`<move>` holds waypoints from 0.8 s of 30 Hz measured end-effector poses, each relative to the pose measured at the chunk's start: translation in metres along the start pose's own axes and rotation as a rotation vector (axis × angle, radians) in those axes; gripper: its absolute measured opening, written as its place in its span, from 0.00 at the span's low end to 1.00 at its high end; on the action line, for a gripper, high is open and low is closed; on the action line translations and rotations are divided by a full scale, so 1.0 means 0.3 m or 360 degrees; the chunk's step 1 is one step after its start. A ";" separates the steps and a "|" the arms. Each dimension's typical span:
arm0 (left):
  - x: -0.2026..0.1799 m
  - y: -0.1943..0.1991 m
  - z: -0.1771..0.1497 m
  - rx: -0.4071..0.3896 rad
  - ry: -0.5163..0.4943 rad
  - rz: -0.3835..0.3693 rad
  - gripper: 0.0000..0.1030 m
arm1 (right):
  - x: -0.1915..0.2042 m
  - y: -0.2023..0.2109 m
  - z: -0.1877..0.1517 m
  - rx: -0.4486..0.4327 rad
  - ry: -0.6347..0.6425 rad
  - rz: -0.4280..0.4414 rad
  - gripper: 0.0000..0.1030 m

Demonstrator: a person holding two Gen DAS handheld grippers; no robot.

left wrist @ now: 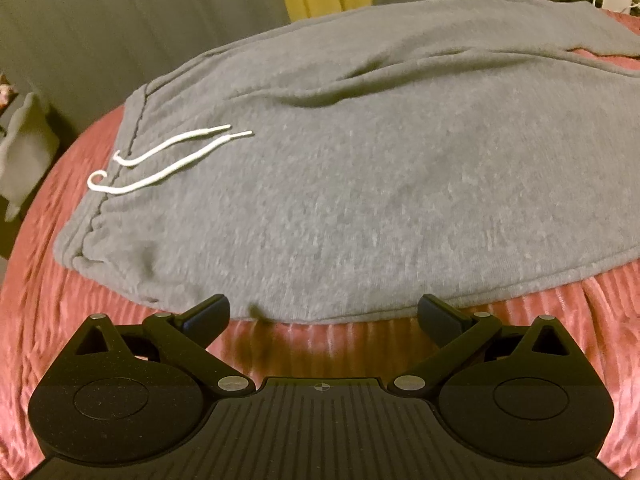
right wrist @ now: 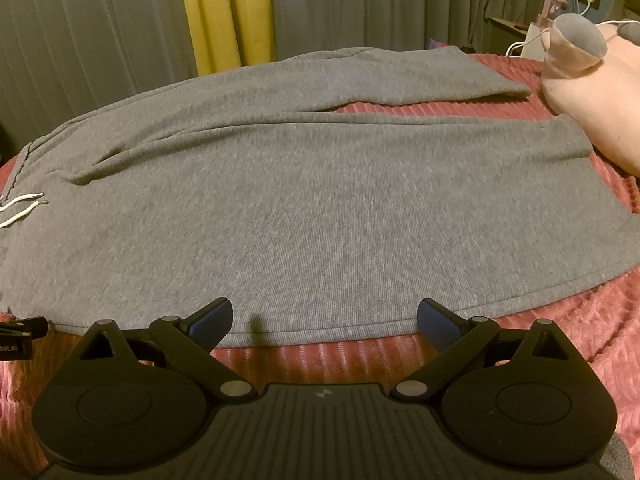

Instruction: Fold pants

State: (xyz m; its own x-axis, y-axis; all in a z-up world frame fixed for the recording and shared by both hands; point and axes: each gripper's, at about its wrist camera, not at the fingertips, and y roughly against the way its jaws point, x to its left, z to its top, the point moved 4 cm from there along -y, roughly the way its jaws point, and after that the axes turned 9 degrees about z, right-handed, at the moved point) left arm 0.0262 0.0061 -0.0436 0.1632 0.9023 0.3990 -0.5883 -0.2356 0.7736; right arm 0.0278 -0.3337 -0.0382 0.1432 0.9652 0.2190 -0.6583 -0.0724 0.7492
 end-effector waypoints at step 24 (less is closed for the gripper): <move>-0.030 0.034 0.029 -0.0099 -0.0076 -0.0022 1.00 | -0.038 -0.084 0.009 0.0171 -0.0145 0.0040 0.96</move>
State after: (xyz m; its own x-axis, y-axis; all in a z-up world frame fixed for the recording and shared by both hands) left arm 0.0256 -0.0076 -0.0351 0.2082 0.8868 0.4127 -0.6334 -0.1993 0.7477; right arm 0.0447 -0.3437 -0.0580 0.1971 0.9363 0.2907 -0.5804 -0.1275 0.8043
